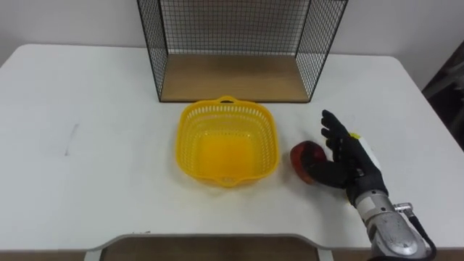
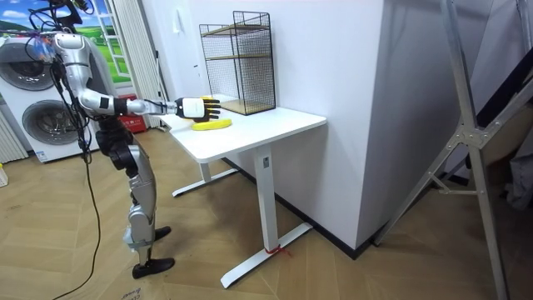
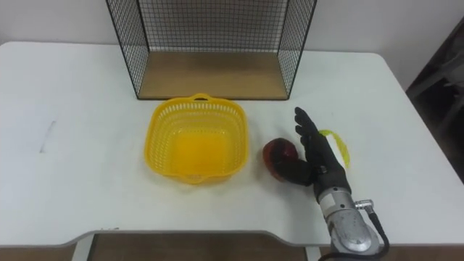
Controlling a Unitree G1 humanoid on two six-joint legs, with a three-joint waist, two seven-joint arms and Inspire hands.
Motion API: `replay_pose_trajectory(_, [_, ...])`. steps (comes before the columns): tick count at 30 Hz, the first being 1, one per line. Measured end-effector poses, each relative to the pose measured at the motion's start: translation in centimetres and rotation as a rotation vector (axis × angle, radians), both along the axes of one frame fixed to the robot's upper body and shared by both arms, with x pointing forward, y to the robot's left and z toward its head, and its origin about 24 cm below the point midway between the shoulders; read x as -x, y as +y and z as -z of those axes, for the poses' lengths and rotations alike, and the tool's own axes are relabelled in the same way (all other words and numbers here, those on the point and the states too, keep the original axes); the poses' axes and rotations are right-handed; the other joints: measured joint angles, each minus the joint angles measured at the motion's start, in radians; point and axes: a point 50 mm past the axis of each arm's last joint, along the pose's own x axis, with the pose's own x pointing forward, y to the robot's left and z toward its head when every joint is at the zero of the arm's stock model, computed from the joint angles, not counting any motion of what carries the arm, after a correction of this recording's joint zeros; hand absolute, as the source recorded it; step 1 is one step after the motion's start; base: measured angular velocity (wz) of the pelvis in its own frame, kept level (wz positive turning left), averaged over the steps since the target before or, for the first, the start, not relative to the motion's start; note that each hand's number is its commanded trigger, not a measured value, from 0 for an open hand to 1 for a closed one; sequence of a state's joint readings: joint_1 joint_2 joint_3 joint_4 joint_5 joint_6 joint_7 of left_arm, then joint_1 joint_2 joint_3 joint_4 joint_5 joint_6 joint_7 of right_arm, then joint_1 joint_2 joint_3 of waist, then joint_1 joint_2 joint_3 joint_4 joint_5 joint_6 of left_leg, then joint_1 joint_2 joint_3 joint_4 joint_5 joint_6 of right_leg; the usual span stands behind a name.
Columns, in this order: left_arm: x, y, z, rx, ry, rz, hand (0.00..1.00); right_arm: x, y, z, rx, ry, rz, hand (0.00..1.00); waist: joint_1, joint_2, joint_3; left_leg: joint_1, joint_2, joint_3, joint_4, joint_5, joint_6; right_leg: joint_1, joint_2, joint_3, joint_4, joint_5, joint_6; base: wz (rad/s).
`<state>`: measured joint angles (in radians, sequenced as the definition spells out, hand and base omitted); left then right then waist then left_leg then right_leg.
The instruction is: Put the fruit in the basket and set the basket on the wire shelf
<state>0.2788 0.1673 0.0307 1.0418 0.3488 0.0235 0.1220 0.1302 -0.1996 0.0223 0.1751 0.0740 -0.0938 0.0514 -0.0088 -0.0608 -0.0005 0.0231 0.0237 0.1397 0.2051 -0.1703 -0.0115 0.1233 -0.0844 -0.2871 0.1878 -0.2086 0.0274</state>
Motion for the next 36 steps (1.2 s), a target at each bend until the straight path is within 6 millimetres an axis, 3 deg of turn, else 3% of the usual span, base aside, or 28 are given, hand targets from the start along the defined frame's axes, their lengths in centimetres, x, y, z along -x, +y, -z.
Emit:
replay_pose_trajectory(9, [0.0,-0.3,0.1,0.022,0.018,0.036,0.0,0.0,0.8,0.2,-0.043,0.013,-0.065,0.0,0.009,0.001,-0.0001,-0.001,0.0,0.001,0.003,-0.001,0.001,-0.001,0.0,0.0,-0.001,0.002,0.0,0.0])
replay_pose_trajectory(17, [-0.2,-0.4,0.1,0.023,0.016,0.044,0.0,0.7,1.6,1.4,-0.389,0.055,-0.036,0.0,0.014,0.012,0.0014,-0.003,0.0,-0.003,0.005,-0.001,0.001,0.004,0.0,-0.011,-0.002,0.002,0.0,0.01])
replay_pose_trajectory(30, [0.0,-1.6,0.4,0.041,0.031,0.049,0.0,1.1,1.4,2.4,-0.51,0.052,0.007,0.0,0.014,0.028,-0.0055,-0.012,0.001,-0.008,0.02,-0.004,0.003,-0.003,0.001,-0.017,-0.002,0.003,0.0,0.01])
replay_pose_trajectory(36, [-0.5,-1.8,0.5,0.05,0.022,0.059,0.0,1.3,1.1,2.8,-0.493,0.051,0.007,0.0,0.013,0.053,-0.0073,-0.014,0.002,-0.007,0.023,-0.01,0.004,0.0,0.001,-0.015,-0.002,0.003,0.001,0.0])
